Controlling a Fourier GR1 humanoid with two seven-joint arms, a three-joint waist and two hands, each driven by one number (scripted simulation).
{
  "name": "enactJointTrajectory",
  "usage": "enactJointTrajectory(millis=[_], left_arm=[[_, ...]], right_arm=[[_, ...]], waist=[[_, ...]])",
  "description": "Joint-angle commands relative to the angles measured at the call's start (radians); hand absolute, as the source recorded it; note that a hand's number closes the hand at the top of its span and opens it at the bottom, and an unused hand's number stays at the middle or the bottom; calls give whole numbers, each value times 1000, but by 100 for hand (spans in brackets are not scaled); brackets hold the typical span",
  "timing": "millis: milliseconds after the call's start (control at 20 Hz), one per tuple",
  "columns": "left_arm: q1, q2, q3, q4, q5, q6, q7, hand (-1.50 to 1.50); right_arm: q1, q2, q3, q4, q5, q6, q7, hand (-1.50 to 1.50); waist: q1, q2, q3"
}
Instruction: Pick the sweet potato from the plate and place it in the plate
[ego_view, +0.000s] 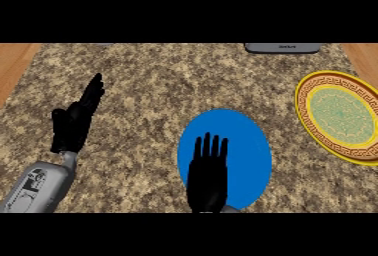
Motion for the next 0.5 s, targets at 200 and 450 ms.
enactJointTrajectory(millis=[200,450], left_arm=[[20,26,39,-52,-2,-33,24,0],[12,-21,42,-26,-32,-20,6,0]], right_arm=[[-20,21,-52,52,-5,70,160,-150],[48,21,-71,130,70,8,75,-150]], waist=[[2,-2,0],[-7,0,0]])
